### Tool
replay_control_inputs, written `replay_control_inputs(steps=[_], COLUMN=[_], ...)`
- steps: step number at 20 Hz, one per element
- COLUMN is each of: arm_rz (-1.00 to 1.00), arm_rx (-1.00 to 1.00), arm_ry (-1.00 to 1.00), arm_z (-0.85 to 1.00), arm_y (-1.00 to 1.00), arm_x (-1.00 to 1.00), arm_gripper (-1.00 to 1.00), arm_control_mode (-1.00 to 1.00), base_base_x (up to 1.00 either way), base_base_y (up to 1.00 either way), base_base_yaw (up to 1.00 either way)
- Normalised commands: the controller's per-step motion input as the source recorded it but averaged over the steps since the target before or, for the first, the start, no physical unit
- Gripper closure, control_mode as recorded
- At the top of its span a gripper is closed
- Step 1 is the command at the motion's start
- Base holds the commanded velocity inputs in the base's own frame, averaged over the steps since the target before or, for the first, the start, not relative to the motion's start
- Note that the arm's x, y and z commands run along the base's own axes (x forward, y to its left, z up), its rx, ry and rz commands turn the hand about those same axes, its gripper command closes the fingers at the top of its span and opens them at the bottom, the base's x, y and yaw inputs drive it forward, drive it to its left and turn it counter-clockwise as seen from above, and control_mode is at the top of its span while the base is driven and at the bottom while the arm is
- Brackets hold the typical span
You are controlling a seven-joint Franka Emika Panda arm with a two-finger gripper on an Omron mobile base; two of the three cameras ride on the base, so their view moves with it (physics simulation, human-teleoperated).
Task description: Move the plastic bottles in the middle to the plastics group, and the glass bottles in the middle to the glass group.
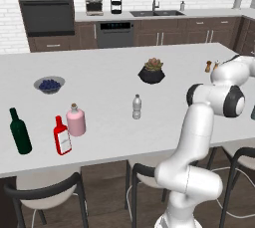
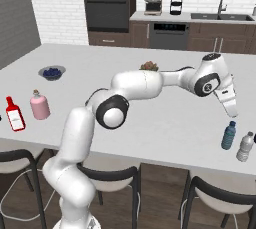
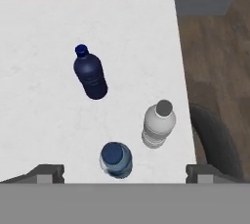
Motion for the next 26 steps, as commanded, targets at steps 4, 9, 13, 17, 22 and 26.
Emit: replay_control_inputs(steps=[4, 9, 13, 17, 22, 26], arm_rz=[0.27, 0.5, 0.55, 0.57, 0.6, 0.61], arm_rx=[0.02, 0.03, 0.06, 0.09, 0.08, 0.03], arm_ry=[0.0, 0.11, 0.14, 0.15, 0.19, 0.27], arm_z=[0.0, -0.07, -0.11, -0.04, -0.07, -0.05], arm_y=[0.94, 1.0, 1.0, 1.0, 1.0, 1.0], arm_x=[-0.03, 0.13, 0.16, 0.07, 0.03, 0.0], arm_gripper=[-1.0, -1.0, -1.0, -1.0, -1.0, -1.0], arm_control_mode=[-1.0, -1.0, -1.0, -1.0, -1.0, -1.0], base_base_x=[0.0, 0.0, 0.0, 0.0, 0.0, 0.0], base_base_y=[0.0, 0.0, 0.0, 0.0, 0.0, 0.0], base_base_yaw=[0.0, 0.0, 0.0, 0.0, 0.0, 0.0])
